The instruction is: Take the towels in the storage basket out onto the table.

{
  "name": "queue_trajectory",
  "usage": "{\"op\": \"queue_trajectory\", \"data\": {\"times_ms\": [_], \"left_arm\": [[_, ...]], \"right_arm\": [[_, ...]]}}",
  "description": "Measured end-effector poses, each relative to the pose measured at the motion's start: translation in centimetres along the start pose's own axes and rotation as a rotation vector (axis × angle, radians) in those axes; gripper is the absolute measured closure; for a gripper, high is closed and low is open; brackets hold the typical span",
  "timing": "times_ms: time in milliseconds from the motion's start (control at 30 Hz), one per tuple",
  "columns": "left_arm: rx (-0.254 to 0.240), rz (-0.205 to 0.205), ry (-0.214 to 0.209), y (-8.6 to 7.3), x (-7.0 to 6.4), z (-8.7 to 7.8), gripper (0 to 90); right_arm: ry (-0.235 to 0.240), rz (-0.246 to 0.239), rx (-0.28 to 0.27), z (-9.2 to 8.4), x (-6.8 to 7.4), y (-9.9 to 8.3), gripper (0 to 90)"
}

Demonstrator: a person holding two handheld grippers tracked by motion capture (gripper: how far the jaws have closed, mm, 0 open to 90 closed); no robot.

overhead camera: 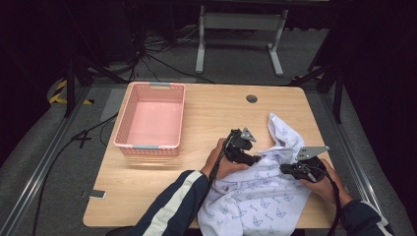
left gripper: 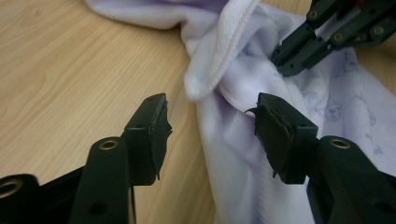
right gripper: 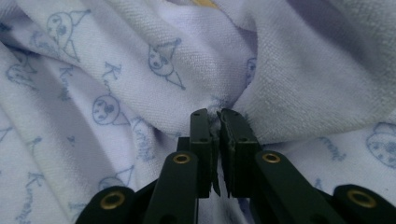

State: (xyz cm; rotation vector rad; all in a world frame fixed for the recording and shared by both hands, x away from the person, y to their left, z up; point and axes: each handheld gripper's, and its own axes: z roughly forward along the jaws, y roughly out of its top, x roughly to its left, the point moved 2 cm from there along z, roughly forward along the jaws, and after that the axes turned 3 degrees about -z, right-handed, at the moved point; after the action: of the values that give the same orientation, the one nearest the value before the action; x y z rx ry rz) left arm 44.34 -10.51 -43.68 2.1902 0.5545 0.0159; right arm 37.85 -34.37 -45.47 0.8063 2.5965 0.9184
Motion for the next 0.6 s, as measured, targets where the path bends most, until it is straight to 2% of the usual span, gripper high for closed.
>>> {"op": "queue_trajectory", "data": {"times_ms": [33, 67, 133, 167, 200, 267, 300, 367, 400, 433, 467, 533, 600], "left_arm": [[0.006, 0.0, -0.012, 0.2, 0.2, 0.3, 44.2], [0.03, 0.018, -0.003, 0.3, 0.4, 0.8, 44.3], [0.049, 0.043, -0.017, 0.4, 0.6, 1.5, 46.1], [0.053, 0.049, -0.007, 0.5, 0.6, 1.8, 48.6], [0.054, 0.049, 0.007, 0.5, 0.5, 2.1, 53.7], [0.052, 0.067, -0.009, 0.5, 0.7, 2.5, 61.7], [0.06, 0.079, 0.004, 0.5, 0.7, 2.7, 69.1], [0.056, 0.068, 0.008, 0.3, 0.9, 2.9, 78.2], [0.054, 0.065, 0.028, 0.3, 1.1, 2.9, 81.6], [0.054, 0.063, 0.041, 0.2, 1.3, 2.9, 82.7], [0.044, 0.041, 0.034, 0.1, 1.6, 2.7, 83.9], [0.044, 0.028, 0.067, 0.0, 2.2, 2.2, 84.3], [0.027, 0.007, 0.086, -0.1, 2.8, 1.6, 84.2]], "right_arm": [[0.002, 0.001, 0.0, 0.0, 0.0, 0.0, 83.3], [0.002, -0.001, 0.0, 0.0, 0.0, 0.0, 83.3], [-0.003, -0.007, -0.002, 0.0, 0.0, -0.1, 82.8], [-0.006, -0.011, -0.002, 0.0, 0.0, 0.0, 82.2], [-0.007, -0.016, -0.004, 0.0, 0.1, 0.0, 81.8], [-0.013, -0.018, -0.004, -0.1, 0.2, 0.0, 80.1], [-0.014, -0.018, -0.007, -0.1, 0.2, 0.1, 79.7], [-0.021, -0.02, -0.01, -0.1, 0.2, 0.1, 77.8], [-0.023, -0.017, -0.015, -0.1, 0.2, 0.1, 77.3], [-0.022, -0.015, -0.019, -0.1, 0.1, 0.1, 76.5], [-0.024, -0.017, -0.022, -0.2, 0.1, 0.1, 74.6], [-0.03, -0.008, -0.042, -0.3, 0.0, 0.3, 63.3], [-0.046, -0.007, -0.074, -0.9, -0.3, 0.6, 57.3]]}}
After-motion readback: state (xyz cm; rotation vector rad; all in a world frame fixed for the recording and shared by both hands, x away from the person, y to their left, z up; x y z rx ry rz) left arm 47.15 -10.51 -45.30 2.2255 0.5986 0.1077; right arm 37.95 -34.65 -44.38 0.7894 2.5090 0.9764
